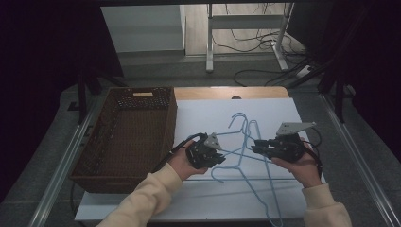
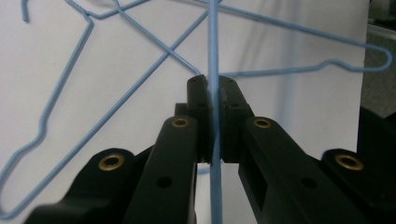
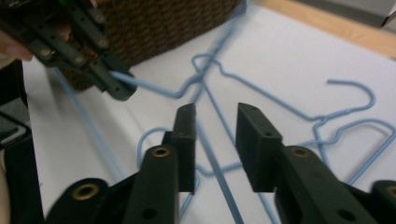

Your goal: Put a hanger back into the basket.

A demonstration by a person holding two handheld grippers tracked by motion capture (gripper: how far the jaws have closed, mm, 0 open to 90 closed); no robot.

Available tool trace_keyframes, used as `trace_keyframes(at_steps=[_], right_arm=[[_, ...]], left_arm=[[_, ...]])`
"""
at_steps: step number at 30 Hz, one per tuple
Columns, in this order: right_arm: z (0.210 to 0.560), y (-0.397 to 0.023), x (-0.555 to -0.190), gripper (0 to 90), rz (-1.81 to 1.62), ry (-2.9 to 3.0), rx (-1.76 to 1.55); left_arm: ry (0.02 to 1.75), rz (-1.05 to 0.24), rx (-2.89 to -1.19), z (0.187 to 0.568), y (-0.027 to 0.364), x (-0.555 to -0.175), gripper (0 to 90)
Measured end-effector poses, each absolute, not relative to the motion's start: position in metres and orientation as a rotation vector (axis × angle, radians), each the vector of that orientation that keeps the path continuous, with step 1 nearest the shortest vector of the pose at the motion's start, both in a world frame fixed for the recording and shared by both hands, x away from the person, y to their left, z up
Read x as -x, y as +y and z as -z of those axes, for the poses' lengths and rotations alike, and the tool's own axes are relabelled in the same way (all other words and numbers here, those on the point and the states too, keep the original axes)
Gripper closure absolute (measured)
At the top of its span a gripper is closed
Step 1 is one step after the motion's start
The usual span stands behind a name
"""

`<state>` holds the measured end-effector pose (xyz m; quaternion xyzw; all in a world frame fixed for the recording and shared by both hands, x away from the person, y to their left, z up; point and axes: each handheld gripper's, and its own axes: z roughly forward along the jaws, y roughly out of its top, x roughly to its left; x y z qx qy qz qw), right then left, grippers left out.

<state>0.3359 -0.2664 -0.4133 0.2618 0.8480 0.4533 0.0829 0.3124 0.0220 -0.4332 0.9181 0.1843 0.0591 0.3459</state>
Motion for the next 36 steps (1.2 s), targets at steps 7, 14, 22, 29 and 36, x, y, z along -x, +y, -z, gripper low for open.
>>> trace_keyframes(at_steps=[7,14,22,29,36], right_arm=[[0.407,-0.278,-0.336,47.1,-1.467,2.386,-0.841],[0.406,-0.292,-0.337,39.9,-1.547,2.278,-0.912],[0.411,-0.294,-0.339,31.8,-1.508,2.245,-0.964],[0.413,-0.295,-0.34,30.0,-1.503,2.223,-0.98],[0.42,-0.298,-0.343,28.9,-1.472,2.236,-1.019]], left_arm=[[0.502,-0.153,-2.296,0.415,0.036,-0.304,85.8],[0.589,-0.149,-2.194,0.401,0.055,-0.302,85.8],[0.651,-0.17,-2.13,0.386,0.077,-0.302,85.8],[0.673,-0.199,-2.064,0.371,0.102,-0.3,85.8],[0.715,-0.228,-2.001,0.358,0.133,-0.301,85.8]])
